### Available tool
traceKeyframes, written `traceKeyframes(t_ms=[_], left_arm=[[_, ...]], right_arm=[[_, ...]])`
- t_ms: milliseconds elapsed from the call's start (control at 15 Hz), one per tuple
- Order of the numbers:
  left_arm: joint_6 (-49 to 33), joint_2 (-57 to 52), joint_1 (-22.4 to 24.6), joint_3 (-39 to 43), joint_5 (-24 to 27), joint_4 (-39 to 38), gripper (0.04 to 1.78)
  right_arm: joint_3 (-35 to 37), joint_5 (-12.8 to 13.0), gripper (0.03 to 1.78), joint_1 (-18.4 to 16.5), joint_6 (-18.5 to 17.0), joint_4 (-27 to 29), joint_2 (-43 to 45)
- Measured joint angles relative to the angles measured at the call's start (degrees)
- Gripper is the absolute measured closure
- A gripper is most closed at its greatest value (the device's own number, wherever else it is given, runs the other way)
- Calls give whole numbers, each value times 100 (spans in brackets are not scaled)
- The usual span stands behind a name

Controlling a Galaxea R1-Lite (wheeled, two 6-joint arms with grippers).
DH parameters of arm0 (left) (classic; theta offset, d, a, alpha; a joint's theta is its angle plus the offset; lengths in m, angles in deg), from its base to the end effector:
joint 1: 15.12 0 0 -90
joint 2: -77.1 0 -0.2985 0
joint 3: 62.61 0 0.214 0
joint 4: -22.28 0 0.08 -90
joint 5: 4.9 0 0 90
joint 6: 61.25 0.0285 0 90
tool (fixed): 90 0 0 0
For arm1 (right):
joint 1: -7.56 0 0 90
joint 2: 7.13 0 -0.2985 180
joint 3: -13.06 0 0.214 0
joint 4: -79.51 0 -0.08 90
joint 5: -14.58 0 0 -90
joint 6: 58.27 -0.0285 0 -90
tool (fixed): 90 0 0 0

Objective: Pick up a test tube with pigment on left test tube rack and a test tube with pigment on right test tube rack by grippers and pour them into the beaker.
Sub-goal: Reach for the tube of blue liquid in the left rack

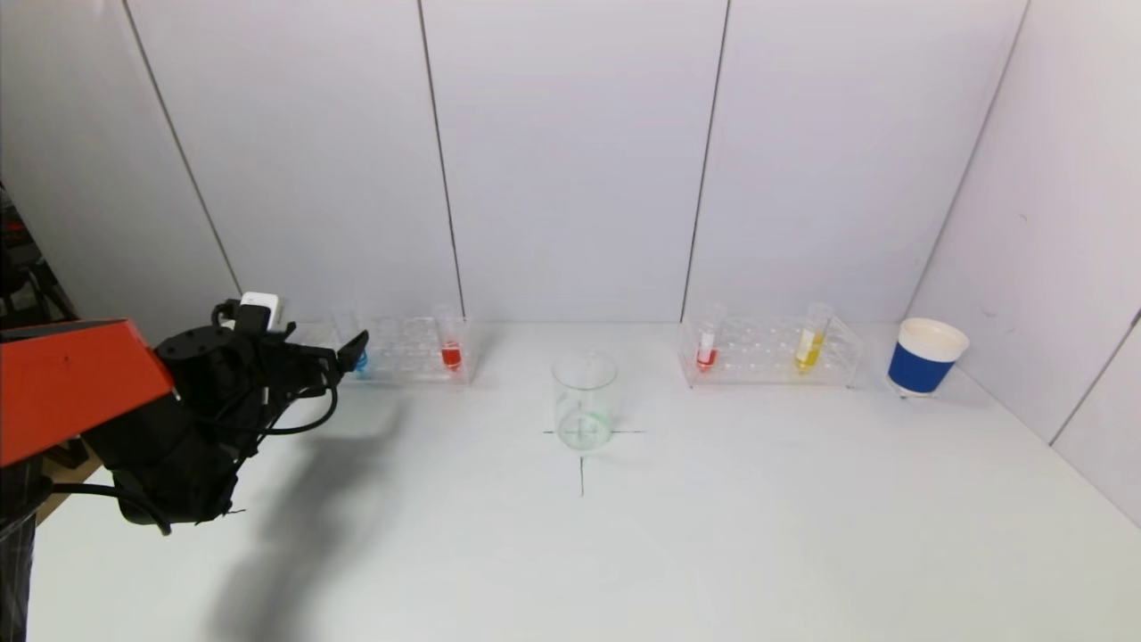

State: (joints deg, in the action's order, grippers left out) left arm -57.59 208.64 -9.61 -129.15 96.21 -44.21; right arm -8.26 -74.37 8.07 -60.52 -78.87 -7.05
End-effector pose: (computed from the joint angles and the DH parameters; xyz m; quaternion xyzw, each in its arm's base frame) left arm 0.3950 0.0326 0.0323 0.0338 -0.0144 -0.0484 0.9982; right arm 0.0092 -0.0004 0.0773 0.0196 0.0018 -0.0047 0.9998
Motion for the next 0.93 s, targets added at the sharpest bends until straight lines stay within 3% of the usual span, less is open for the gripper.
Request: traceKeyframes(t_ms=[933], left_arm=[[11, 289, 9, -634, -9, 440, 6]], right_arm=[[-5, 0, 4, 0, 0, 0, 0]])
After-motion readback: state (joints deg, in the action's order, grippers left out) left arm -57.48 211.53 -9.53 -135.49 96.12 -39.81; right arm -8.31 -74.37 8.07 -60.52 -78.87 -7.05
